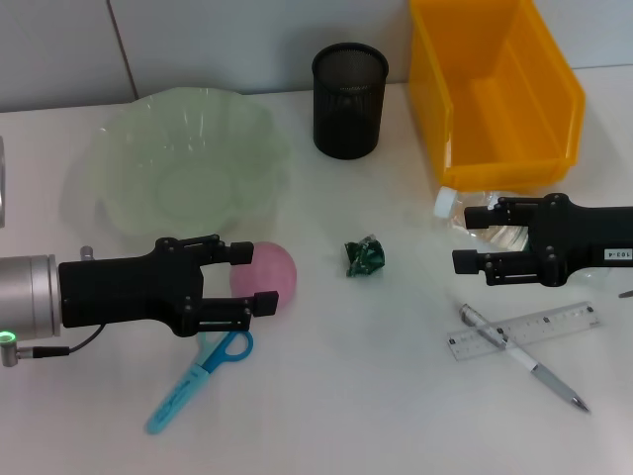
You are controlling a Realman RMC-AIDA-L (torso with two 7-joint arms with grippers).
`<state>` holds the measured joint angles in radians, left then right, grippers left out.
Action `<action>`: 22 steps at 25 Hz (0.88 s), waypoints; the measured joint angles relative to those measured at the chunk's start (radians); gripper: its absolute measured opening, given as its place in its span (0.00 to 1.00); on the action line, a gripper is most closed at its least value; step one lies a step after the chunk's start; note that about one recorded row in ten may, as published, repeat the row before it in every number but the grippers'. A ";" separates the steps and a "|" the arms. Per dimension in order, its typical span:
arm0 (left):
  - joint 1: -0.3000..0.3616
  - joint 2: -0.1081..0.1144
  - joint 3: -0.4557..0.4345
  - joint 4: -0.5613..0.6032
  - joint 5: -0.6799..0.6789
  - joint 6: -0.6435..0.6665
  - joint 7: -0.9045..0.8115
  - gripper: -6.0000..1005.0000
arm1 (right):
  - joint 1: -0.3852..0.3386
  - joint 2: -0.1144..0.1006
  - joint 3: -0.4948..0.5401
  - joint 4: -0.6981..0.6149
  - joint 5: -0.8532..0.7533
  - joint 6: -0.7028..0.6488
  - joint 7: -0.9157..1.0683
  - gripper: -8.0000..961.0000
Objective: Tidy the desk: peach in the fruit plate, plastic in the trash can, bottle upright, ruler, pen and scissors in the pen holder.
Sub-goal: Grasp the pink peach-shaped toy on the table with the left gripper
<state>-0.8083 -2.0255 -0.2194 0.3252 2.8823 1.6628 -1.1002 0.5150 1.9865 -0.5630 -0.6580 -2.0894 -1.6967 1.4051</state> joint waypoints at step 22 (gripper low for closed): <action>0.003 0.000 0.012 0.002 0.000 0.002 -0.004 0.77 | 0.001 0.006 0.000 0.002 0.000 0.001 -0.003 0.79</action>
<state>-0.8050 -2.0252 -0.2073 0.3268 2.8823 1.6645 -1.1045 0.5160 1.9925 -0.5630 -0.6565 -2.0896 -1.6954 1.4024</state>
